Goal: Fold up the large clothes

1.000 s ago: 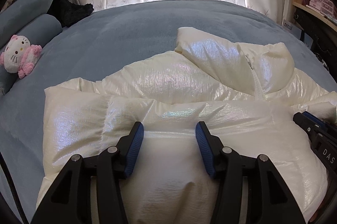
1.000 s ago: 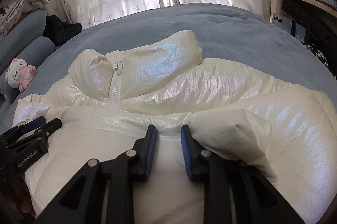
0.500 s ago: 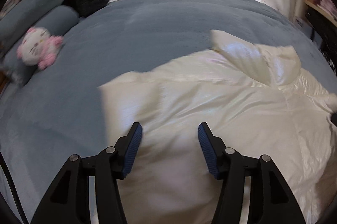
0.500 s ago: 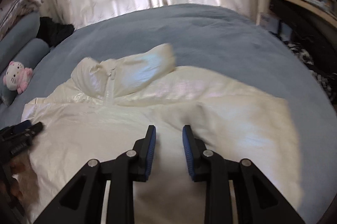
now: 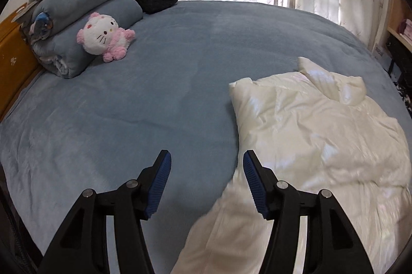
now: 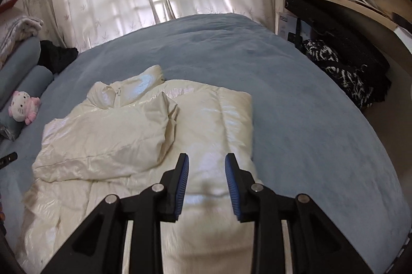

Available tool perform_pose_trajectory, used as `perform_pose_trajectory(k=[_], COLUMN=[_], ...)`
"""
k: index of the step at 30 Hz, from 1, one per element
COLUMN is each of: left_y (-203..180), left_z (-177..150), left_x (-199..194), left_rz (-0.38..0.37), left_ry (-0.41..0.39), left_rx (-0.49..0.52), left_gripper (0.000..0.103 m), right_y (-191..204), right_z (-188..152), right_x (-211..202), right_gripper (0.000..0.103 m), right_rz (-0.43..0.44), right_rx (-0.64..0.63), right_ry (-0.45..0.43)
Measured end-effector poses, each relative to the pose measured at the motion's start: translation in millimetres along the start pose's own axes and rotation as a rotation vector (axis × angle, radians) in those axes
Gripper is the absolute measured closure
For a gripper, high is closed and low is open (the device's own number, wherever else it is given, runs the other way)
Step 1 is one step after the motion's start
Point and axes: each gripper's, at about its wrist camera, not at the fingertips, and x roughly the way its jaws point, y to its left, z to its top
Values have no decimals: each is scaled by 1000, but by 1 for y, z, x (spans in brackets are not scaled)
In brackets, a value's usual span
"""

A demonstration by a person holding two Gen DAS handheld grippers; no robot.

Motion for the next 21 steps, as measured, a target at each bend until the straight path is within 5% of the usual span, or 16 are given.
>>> perform_pose_trajectory(k=[15,21], left_y=[-2,2], left_z=[-83,-118], left_x=[-103,-122], left_rz=[-99,-143], left_ry=[-69,-41], left_rx=[98,124], left_gripper=[43,43], right_y=[3,-4], right_z=[-53,-83], right_x=[-87,-118], right_gripper=[67,54], right_rz=[118,137], right_rx=[-38,-29], right_ry=[-46,-63])
